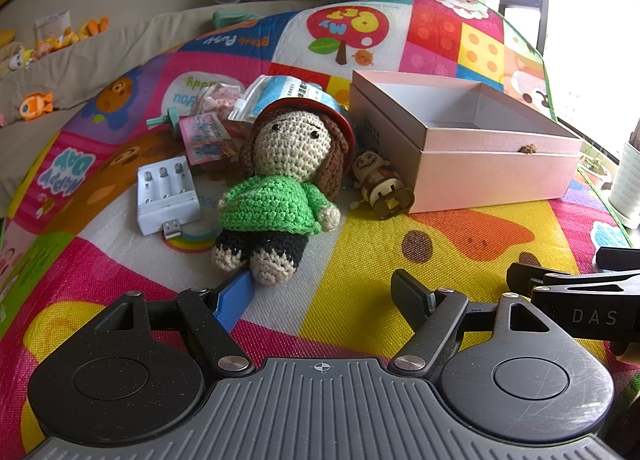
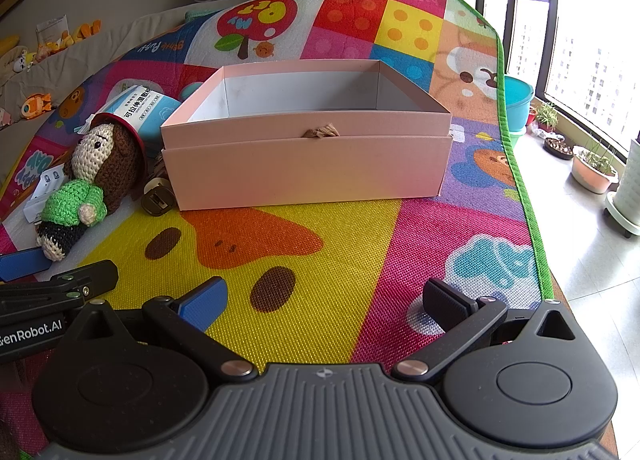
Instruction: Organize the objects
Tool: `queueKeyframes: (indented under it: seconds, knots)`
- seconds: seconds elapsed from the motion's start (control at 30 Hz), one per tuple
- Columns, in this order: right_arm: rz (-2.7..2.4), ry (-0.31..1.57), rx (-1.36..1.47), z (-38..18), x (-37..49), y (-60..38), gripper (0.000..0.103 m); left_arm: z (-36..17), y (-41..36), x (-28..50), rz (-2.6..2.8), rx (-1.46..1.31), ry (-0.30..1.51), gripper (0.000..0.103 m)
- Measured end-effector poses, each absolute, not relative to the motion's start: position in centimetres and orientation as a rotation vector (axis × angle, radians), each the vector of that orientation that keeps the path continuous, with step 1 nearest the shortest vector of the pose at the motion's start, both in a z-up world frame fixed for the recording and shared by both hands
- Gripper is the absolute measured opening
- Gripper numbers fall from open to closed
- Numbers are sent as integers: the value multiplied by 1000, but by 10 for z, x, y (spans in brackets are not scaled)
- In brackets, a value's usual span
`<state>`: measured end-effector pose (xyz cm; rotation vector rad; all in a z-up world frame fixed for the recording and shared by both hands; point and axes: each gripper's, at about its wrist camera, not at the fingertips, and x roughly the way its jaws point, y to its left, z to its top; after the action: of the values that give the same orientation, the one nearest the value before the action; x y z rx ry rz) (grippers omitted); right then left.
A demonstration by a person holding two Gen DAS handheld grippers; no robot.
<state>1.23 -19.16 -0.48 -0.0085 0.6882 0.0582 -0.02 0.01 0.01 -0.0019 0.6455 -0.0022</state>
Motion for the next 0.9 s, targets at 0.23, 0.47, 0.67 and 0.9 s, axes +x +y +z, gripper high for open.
queueKeyframes:
  seconds: [0.23,0.47,0.67,0.9]
  knots:
    - [58,688,-8,-5,12,-192,103,0,0,0,-2,-3,645,81]
    - [58,688,-9,-5,12,-191,103,0,0,0,-3,-3,644,81]
    - [58,688,-9,-6,12,-191,103,12,5,-3,-55,31,667,73]
    - [59,688,-8,-5,12,-192,103,49,16,27,-26,91,513,73]
